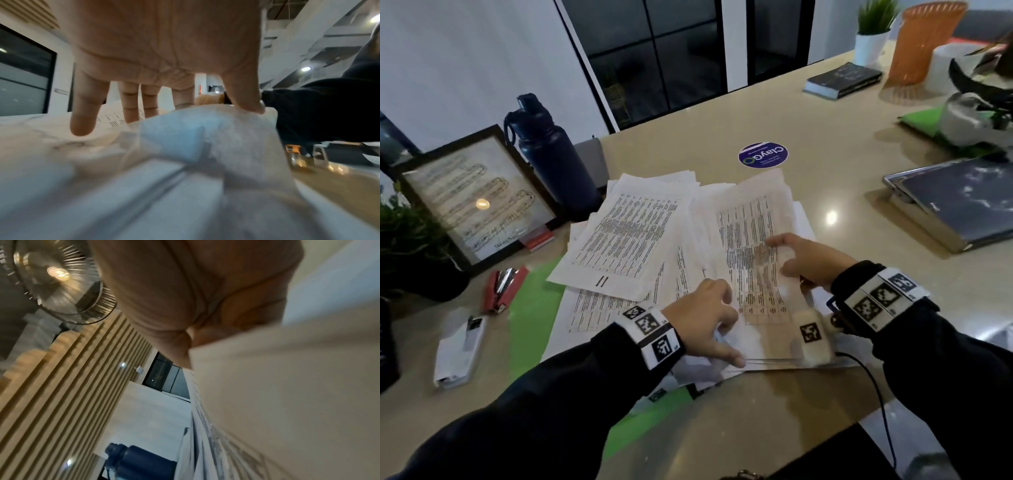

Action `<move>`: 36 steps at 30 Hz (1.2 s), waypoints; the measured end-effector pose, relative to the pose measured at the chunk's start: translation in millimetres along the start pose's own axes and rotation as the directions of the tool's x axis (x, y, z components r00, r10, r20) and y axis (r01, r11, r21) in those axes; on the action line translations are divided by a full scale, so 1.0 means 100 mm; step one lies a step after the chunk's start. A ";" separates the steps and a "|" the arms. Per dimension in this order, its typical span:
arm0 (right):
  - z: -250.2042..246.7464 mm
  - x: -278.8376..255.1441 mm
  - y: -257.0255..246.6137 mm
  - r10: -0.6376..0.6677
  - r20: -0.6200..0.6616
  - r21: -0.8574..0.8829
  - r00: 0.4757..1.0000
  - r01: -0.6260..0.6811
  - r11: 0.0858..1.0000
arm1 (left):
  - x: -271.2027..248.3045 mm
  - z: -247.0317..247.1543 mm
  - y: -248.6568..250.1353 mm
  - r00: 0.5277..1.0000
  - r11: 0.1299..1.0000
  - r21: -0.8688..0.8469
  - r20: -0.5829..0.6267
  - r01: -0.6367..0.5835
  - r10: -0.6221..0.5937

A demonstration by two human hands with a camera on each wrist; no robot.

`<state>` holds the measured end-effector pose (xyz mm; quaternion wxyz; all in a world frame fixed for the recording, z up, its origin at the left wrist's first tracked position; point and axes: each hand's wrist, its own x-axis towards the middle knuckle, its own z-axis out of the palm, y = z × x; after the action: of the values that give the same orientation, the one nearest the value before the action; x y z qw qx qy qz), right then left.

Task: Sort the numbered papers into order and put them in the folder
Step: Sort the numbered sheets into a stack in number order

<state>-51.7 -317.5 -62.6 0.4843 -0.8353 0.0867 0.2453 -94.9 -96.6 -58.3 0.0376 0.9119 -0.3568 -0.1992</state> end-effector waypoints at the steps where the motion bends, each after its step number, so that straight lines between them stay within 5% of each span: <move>1: -0.01 0.01 -0.01 -0.008 0.024 0.031 1.000 0.008 0.999 | -0.05 -0.01 -0.02 0.999 0.999 -0.042 -0.023 0.025 -0.026; 7: -0.06 0.12 -0.06 -0.015 -0.018 0.356 1.000 0.020 0.934 | -0.28 0.01 -0.26 0.987 0.978 -0.170 -0.086 0.122 -0.138; 12: 0.00 0.12 -0.16 -0.050 0.021 0.335 0.999 0.040 0.941 | -0.32 0.15 -0.16 0.989 0.995 -0.083 0.137 0.063 -0.051; 15: 0.07 0.08 -0.23 -0.126 0.096 0.643 0.987 0.035 0.765 | -0.27 0.26 0.08 0.979 0.998 0.050 0.198 0.044 -0.053; 17: 0.13 0.02 -0.31 -0.177 0.181 0.704 0.967 -0.002 0.710 | -0.23 0.29 0.18 0.992 0.998 0.000 0.108 0.069 -0.068; 19: 0.18 -0.01 -0.37 -0.214 0.227 0.762 0.950 -0.036 0.647 | -0.22 0.20 0.22 0.987 0.964 -0.248 -0.101 0.099 -0.127; 22: 0.24 -0.05 -0.45 -0.226 0.208 0.834 0.952 -0.052 0.549 | -0.20 0.04 0.11 0.860 0.858 -0.488 -0.357 0.160 -0.364; 24: 0.25 -0.07 -0.44 -0.192 0.115 0.719 0.975 0.052 0.693 | -0.19 -0.04 -0.02 0.790 0.833 -0.492 -0.393 0.253 -0.471; 26: 0.19 -0.04 -0.34 -0.136 -0.124 0.304 0.983 0.169 0.938 | -0.20 -0.06 -0.13 0.788 0.835 -0.441 -0.359 0.330 -0.501; 28: 0.06 0.03 -0.17 -0.113 -0.305 -0.032 0.946 0.109 0.994 | -0.21 -0.05 -0.18 0.785 0.834 -0.433 -0.356 0.341 -0.506; 32: -0.18 0.07 0.11 0.088 -0.343 0.144 0.935 -0.040 0.989 | -0.19 -0.02 -0.14 0.769 0.868 -0.452 -0.474 0.206 -0.429; 36: -0.22 0.03 0.15 0.173 -0.208 0.328 0.963 -0.098 0.940 | -0.16 0.01 -0.06 0.679 0.924 -0.382 -0.672 0.025 -0.296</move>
<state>-47.5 -343.7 -66.2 0.5794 -0.7624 0.2386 0.1616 -102.1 -81.9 -54.7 0.3136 0.9235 -0.1904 0.1119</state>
